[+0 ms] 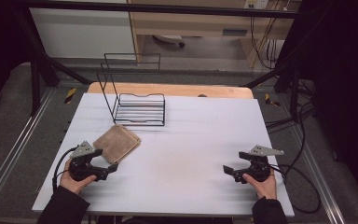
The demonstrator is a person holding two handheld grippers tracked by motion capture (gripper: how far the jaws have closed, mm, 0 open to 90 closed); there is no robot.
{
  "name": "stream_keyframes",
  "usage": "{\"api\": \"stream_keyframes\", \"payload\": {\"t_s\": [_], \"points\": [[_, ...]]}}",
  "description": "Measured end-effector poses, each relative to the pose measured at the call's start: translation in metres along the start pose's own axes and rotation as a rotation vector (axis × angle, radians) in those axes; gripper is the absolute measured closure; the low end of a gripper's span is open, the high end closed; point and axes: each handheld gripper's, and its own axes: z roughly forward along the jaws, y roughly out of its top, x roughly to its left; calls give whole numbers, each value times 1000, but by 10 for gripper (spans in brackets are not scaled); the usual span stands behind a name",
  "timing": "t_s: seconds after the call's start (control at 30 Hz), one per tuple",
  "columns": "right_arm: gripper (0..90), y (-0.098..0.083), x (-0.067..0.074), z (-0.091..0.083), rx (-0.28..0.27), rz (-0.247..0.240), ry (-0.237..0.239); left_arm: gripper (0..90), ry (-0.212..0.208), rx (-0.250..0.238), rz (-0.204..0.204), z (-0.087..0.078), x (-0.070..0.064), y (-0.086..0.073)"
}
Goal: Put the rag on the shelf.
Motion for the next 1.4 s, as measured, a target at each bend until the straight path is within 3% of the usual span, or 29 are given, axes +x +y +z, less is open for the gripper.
{"api": "stream_keyframes", "payload": {"t_s": [0.63,0.77,1.07,1.27,1.4], "points": [[9,-2,3,4,30,-7,-7,84,19,3,3,2,-3,7],[9,-2,3,4,30,-5,-11,154,39,10,-22,7,-2,9],[10,-3,3,5,39,-8,-13,426,66,47,-14,16,-4,12],[10,-3,3,6,46,-13,-16,514,59,89,-8,25,-5,10],[10,-3,3,6,46,-13,-15,570,89,107,5,30,-6,9]]}}
